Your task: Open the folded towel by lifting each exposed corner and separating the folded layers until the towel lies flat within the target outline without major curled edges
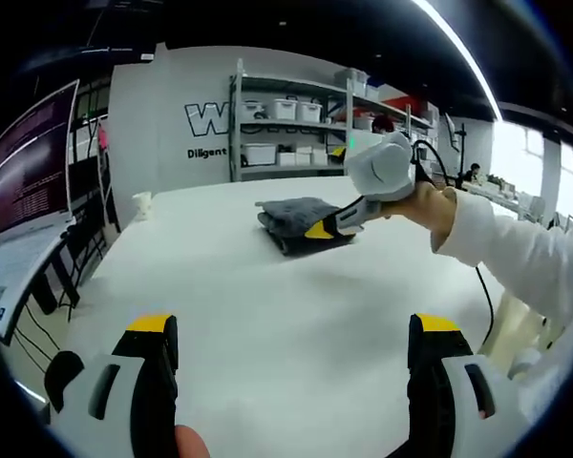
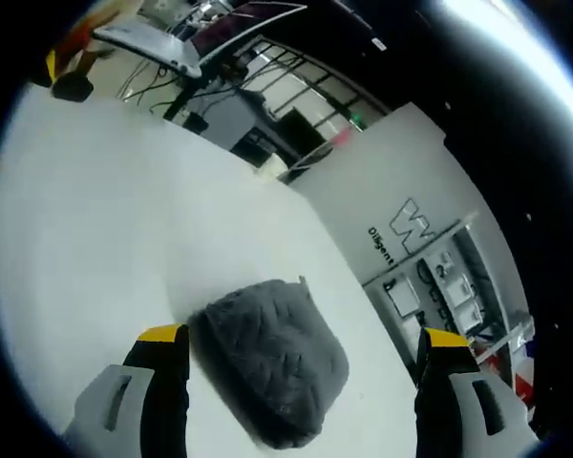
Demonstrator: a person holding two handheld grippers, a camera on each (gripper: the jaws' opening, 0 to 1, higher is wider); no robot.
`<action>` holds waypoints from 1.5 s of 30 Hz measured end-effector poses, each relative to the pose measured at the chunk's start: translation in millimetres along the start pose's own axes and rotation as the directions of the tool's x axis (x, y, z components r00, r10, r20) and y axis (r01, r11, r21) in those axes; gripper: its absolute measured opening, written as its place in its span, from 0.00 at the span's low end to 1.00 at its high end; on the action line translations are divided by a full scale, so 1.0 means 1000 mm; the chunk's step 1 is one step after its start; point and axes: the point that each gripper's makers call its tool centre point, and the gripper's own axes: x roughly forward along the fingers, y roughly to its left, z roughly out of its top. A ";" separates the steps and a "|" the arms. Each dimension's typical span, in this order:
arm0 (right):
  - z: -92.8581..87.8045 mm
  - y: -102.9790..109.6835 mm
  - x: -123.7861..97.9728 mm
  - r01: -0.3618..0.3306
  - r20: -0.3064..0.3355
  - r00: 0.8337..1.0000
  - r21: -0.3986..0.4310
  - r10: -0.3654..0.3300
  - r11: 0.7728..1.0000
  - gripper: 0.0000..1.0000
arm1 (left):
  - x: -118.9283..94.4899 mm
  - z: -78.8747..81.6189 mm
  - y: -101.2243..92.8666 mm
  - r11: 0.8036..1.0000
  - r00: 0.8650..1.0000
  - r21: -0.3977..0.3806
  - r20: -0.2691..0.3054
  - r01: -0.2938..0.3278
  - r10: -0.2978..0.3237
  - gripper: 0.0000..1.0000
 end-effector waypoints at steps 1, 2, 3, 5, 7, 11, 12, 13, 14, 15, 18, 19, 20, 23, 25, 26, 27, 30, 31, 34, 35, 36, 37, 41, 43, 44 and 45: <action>0.001 0.000 0.003 0.001 0.000 1.000 -0.004 -0.001 1.000 0.99 | 0.001 -0.001 0.001 1.000 1.000 0.000 -0.004 0.000 0.000 1.00; 0.002 0.001 0.004 0.001 0.000 1.000 -0.004 -0.001 1.000 0.99 | 0.002 -0.002 0.001 1.000 1.000 -0.001 -0.007 0.002 -0.002 1.00; 0.003 0.001 0.006 0.000 0.001 1.000 0.000 0.000 1.000 0.99 | 0.002 -0.002 0.001 1.000 1.000 -0.001 -0.010 0.004 -0.004 1.00; 0.005 0.004 0.008 -0.004 0.008 1.000 0.007 0.004 1.000 0.98 | 0.004 -0.003 0.001 1.000 1.000 -0.002 -0.014 0.007 -0.007 1.00; 0.007 0.006 0.011 -0.008 0.012 1.000 0.008 0.008 1.000 0.97 | 0.004 -0.003 0.001 1.000 1.000 0.000 -0.018 0.009 -0.009 1.00; 0.010 0.014 0.015 -0.028 0.013 1.000 0.015 0.028 1.000 0.93 | 0.005 -0.003 0.001 1.000 1.000 0.001 -0.017 0.010 -0.010 1.00; 0.010 0.016 0.016 -0.034 0.012 0.999 0.020 0.034 0.999 0.91 | 0.005 -0.003 0.001 1.000 1.000 0.000 -0.016 0.010 -0.010 1.00; 0.010 0.017 0.018 -0.037 0.013 0.999 0.021 0.037 0.999 0.89 | 0.005 -0.003 0.001 1.000 1.000 -0.001 -0.016 0.010 -0.010 1.00; 0.010 0.019 0.019 -0.038 0.011 0.999 0.018 0.038 0.999 0.87 | 0.005 -0.004 0.002 1.000 1.000 -0.003 -0.017 0.009 -0.009 1.00; 0.009 0.020 0.021 -0.040 0.010 0.999 0.015 0.039 0.999 0.86 | 0.005 -0.004 0.003 1.000 1.000 -0.005 -0.018 0.009 -0.009 1.00; 0.007 0.024 0.026 -0.046 0.001 0.999 0.011 0.046 0.999 0.86 | 0.006 -0.005 0.004 1.000 1.000 -0.009 -0.018 0.008 -0.008 1.00; 0.006 0.025 0.028 -0.047 -0.003 0.999 0.011 0.047 0.999 0.85 | 0.006 -0.005 0.004 1.000 1.000 -0.011 -0.018 0.009 -0.009 1.00; 0.004 0.027 0.029 -0.049 -0.009 0.999 0.010 0.049 0.999 0.84 | 0.006 -0.005 0.005 1.000 1.000 -0.012 -0.018 0.009 -0.009 1.00; 0.000 0.031 0.034 -0.064 -0.027 0.998 0.011 0.064 0.998 0.77 | 0.005 -0.006 0.006 1.000 1.000 -0.016 -0.017 0.008 -0.008 1.00; -0.002 0.033 0.036 -0.067 -0.031 0.997 0.013 0.067 0.998 0.75 | 0.005 -0.006 0.007 1.000 1.000 -0.018 -0.017 0.008 -0.009 1.00; -0.004 0.034 0.038 -0.068 -0.033 0.997 0.014 0.069 0.998 0.75 | 0.005 -0.006 0.008 1.000 1.000 -0.019 -0.017 0.008 -0.008 1.00; -0.006 0.034 0.039 -0.069 -0.038 0.997 0.016 0.069 0.998 0.75 | 0.005 -0.007 0.008 1.000 1.000 -0.020 -0.017 0.007 -0.008 1.00; -0.010 0.037 0.043 -0.074 -0.045 0.996 0.020 0.075 0.997 0.72 | 0.005 -0.008 0.010 1.000 1.000 -0.025 -0.018 0.007 -0.007 1.00; -0.011 0.037 0.044 -0.076 -0.048 0.996 0.021 0.077 0.997 0.70 | 0.005 -0.008 0.010 1.000 1.000 -0.027 -0.018 0.007 -0.007 1.00; -0.012 0.038 0.046 -0.076 -0.050 0.996 0.022 0.077 0.997 0.67 | 0.005 -0.009 0.011 1.000 1.000 -0.029 -0.019 0.007 -0.008 1.00; -0.013 0.039 0.047 -0.079 -0.052 0.995 0.022 0.080 0.997 0.65 | 0.005 -0.009 0.012 1.000 1.000 -0.031 -0.019 0.006 -0.007 1.00; -0.012 0.040 0.049 -0.086 -0.055 0.995 0.027 0.088 0.996 0.63 | 0.005 -0.010 0.013 0.999 1.000 -0.033 -0.018 0.006 -0.006 1.00; -0.011 0.041 0.051 -0.094 -0.058 0.994 0.032 0.095 0.995 0.61 | 0.005 -0.010 0.014 0.999 1.000 -0.036 -0.017 0.005 -0.006 1.00; -0.005 0.043 0.053 -0.095 -0.046 0.994 0.027 0.096 0.995 0.55 | 0.004 -0.011 0.016 0.999 1.000 -0.042 -0.018 0.002 -0.003 1.00; -0.004 0.046 0.056 -0.103 -0.047 0.993 0.018 0.104 0.995 0.52 | 0.004 -0.012 0.016 0.999 1.000 -0.044 -0.019 0.002 -0.003 1.00; -0.003 0.047 0.056 -0.105 -0.048 0.993 0.015 0.105 0.994 0.51 | 0.004 -0.013 0.017 0.999 1.000 -0.045 -0.019 0.002 -0.003 1.00; -0.002 0.048 0.057 -0.106 -0.047 0.993 0.012 0.106 0.994 0.50 | 0.004 -0.013 0.017 0.999 1.000 -0.047 -0.017 0.002 -0.003 1.00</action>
